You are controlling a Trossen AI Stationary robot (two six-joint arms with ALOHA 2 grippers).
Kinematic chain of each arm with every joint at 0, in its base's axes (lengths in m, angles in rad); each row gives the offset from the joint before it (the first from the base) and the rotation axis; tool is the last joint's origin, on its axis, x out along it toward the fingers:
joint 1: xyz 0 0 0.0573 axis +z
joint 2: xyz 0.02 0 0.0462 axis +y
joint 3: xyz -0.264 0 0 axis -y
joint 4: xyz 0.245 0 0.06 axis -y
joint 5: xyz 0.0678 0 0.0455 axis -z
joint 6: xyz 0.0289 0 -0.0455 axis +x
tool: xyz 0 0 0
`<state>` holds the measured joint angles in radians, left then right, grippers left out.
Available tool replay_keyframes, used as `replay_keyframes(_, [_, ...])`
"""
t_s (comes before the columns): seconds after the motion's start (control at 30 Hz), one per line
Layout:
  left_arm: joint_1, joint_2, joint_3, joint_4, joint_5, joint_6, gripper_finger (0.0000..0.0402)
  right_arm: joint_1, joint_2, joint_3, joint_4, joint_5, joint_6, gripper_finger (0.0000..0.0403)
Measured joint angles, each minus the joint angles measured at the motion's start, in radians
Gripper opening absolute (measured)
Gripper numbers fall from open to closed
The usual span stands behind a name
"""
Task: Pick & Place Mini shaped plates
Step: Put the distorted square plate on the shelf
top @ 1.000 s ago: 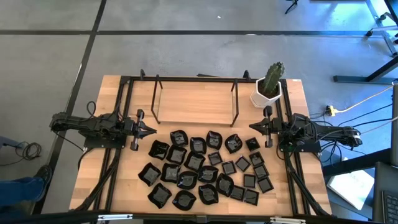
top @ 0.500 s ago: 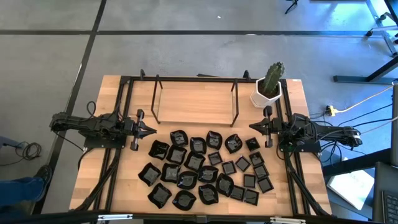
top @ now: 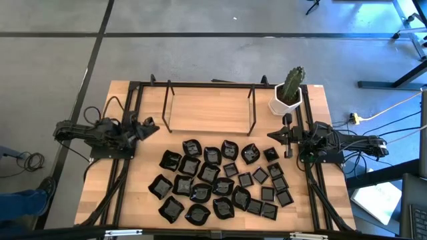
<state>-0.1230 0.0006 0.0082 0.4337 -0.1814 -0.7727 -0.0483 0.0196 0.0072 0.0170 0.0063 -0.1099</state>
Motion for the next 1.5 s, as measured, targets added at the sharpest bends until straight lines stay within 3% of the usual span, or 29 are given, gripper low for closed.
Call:
replay_keyframes(0.33, [0.000,0.000,0.000,0.057,-0.004,-0.026,0.0011,0.000,0.000,0.000,0.000,-0.007,0.000,0.0007])
replay_keyframes(0.43, [0.000,0.000,0.000,0.065,-0.050,-0.018,0.0011,0.000,0.000,0.000,0.000,-0.007,0.000,0.0007])
replay_keyframes(0.67, [0.002,0.021,0.000,-0.061,-0.116,0.479,0.0011,0.000,0.000,0.000,0.000,-0.008,0.000,0.0007])
replay_keyframes(1.03, [0.002,0.086,0.000,-0.156,-0.216,0.729,0.0010,0.000,0.000,0.000,0.000,-0.008,0.001,0.0007])
replay_keyframes(1.17, [0.002,0.113,0.000,-0.169,-0.293,0.742,0.0009,0.000,0.000,0.000,0.000,-0.009,0.003,0.0007])
replay_keyframes(1.37, [0.002,0.131,0.000,-0.170,-0.294,0.737,0.0012,0.000,0.000,0.000,0.000,-0.008,0.006,0.0007])
replay_keyframes(1.43, [0.002,0.131,0.000,-0.147,-0.278,0.685,0.0012,0.000,0.000,0.000,0.000,-0.008,0.006,0.0007])
replay_keyframes(1.5, [0.002,0.131,0.000,-0.072,-0.197,0.624,0.0011,0.000,0.000,0.000,0.000,-0.008,0.007,0.0007])
